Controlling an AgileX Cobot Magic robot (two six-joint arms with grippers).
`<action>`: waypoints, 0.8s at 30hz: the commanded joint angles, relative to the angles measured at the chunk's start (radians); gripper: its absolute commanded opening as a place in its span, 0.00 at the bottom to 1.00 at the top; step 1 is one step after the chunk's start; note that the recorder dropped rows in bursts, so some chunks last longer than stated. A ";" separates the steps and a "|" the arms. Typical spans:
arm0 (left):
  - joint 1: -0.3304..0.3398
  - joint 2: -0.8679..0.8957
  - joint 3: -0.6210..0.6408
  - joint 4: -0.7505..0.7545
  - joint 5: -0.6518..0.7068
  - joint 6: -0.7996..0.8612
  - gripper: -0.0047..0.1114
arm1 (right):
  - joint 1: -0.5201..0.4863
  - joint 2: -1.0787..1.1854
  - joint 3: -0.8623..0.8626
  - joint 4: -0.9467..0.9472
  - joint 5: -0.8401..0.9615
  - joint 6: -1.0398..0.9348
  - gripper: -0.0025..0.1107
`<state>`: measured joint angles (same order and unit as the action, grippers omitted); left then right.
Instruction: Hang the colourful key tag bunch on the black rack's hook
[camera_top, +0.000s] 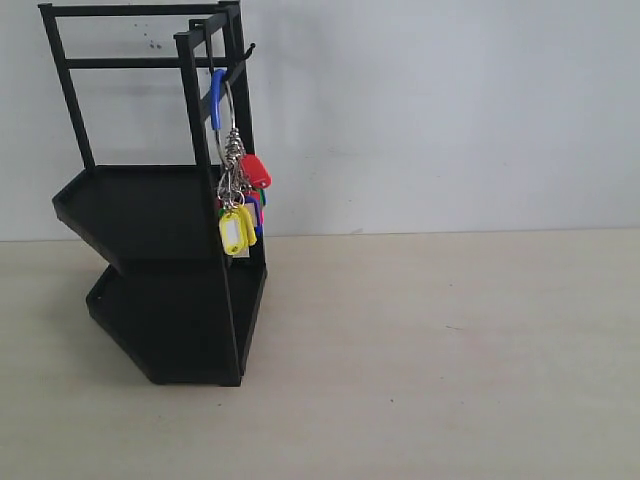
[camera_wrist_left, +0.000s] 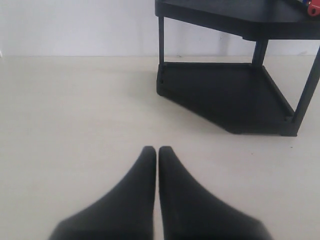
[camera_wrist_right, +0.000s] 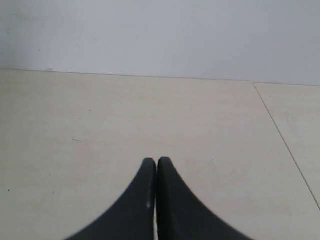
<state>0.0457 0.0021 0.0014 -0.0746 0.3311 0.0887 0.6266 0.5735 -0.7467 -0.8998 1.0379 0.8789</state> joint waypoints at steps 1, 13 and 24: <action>0.004 -0.002 -0.001 -0.007 -0.015 -0.010 0.08 | -0.001 -0.035 0.003 0.000 -0.004 0.005 0.02; 0.004 -0.002 -0.001 -0.007 -0.015 -0.010 0.08 | -0.323 -0.257 0.003 -0.009 -0.017 0.005 0.02; 0.004 -0.002 -0.001 -0.007 -0.015 -0.010 0.08 | -0.547 -0.432 0.003 0.172 -0.069 -0.069 0.02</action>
<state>0.0457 0.0021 0.0014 -0.0746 0.3311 0.0887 0.0897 0.1443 -0.7467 -0.7388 1.0064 0.8417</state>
